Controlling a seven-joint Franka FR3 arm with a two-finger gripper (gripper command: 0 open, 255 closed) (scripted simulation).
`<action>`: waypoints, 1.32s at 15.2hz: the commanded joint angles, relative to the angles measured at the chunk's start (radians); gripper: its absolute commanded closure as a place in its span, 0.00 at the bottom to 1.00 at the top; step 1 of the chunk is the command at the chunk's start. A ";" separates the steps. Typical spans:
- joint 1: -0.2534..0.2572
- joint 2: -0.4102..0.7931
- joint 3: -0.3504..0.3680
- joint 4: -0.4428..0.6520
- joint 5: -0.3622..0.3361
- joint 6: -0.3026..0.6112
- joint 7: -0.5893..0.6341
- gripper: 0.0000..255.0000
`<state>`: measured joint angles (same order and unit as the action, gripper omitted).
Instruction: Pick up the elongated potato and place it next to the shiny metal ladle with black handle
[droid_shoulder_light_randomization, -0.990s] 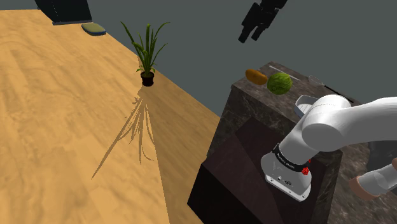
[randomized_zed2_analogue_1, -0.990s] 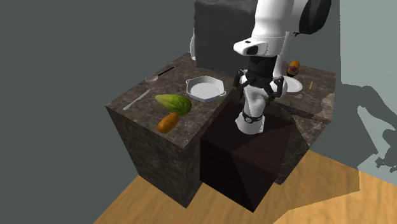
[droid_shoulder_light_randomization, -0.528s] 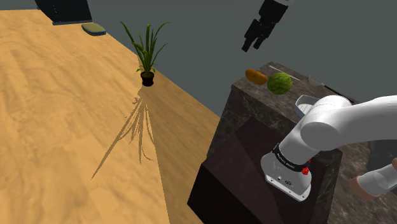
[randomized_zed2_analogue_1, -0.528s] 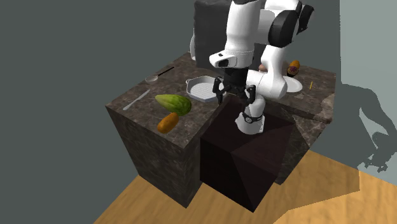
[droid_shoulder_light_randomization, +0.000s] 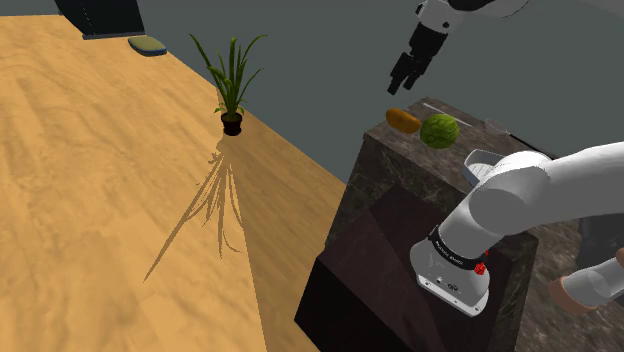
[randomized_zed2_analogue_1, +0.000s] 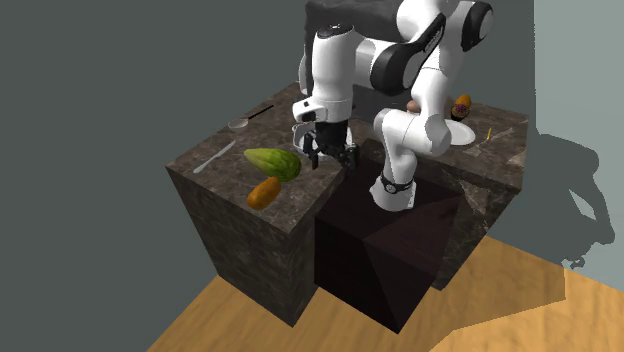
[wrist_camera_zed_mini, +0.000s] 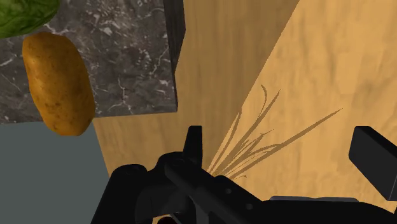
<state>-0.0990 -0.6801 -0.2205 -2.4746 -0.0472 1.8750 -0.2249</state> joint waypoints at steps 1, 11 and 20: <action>-0.015 0.046 -0.042 -0.001 -0.020 0.035 -0.042 0.00; -0.064 0.305 -0.230 0.054 -0.065 0.181 -0.233 0.00; -0.091 0.604 -0.374 0.182 0.013 0.286 -0.439 0.00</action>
<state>-0.1862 -0.1082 -0.5828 -2.2976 -0.0464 2.1414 -0.6412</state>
